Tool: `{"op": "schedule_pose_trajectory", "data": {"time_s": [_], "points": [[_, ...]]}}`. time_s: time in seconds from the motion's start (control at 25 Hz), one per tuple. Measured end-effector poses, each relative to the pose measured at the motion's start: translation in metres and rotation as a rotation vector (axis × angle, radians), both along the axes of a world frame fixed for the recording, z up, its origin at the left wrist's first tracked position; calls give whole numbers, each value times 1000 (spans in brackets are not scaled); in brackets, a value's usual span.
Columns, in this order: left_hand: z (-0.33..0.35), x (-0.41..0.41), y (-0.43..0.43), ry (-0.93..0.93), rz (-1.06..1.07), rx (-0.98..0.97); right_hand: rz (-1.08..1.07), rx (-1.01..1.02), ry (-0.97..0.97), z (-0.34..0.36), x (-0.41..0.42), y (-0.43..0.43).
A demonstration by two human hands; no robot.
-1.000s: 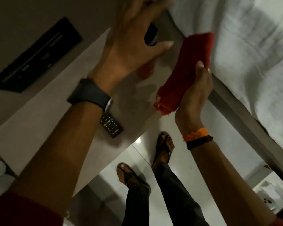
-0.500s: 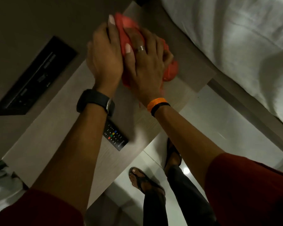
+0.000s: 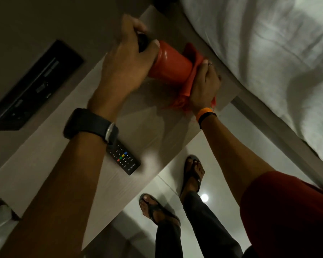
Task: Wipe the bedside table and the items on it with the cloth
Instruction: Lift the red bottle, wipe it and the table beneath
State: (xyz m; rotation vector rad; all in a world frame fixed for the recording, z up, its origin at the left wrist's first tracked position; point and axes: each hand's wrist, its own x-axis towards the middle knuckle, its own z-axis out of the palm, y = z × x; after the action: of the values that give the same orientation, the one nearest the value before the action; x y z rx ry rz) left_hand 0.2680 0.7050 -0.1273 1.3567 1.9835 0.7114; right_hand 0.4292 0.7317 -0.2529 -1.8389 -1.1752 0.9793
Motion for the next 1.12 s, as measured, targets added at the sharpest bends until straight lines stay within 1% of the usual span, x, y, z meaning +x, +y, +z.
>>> {"op": "schedule_pose_trajectory", "data": {"time_s": [0.04,0.12,0.2,0.24,0.28,0.32,0.4,0.48,0.52,0.56,0.6,0.64,0.68,0.8,0.84,0.92,0.96,1.04,1.12], "points": [[3,-4,1,-26,-63,-47,-38,0,27,7,-2,2],[4,-7,-1,-37,-48,-57,-114,38,58,19,-11,1],[5,-3,-2,-75,90,-13,-120,139,154,31,-28,-6],[6,1,0,-105,167,-8,-77,204,197,40,-40,-15],[6,3,3,-148,238,-24,-17,279,193,45,-53,-26],[8,3,7,-217,306,-65,62,368,156,49,-66,-38],[11,-2,16,-384,429,-214,264,496,11,46,-78,-53],[8,-6,13,-486,514,-369,363,530,-179,34,-69,-44],[4,-8,7,-515,517,-404,377,522,-266,28,-62,-35],[-2,-10,0,-543,488,-398,373,503,-332,22,-55,-26],[-8,-9,-9,-558,435,-355,355,481,-358,16,-48,-17],[-16,-9,-19,-551,379,-291,334,464,-343,13,-43,-11],[-22,-8,-28,-494,313,-215,315,457,-305,12,-40,-4],[-32,2,-38,-172,142,29,259,443,-185,16,-35,16],[-33,4,-36,-91,126,103,234,403,-152,16,-31,23],[-30,8,-24,60,81,227,181,256,-84,11,-17,37],[-27,9,-18,118,59,265,160,161,-24,7,-10,43],[-23,10,-8,180,84,249,128,-3,107,4,1,54],[-22,10,-3,229,168,174,57,-48,130,8,1,59]]}}
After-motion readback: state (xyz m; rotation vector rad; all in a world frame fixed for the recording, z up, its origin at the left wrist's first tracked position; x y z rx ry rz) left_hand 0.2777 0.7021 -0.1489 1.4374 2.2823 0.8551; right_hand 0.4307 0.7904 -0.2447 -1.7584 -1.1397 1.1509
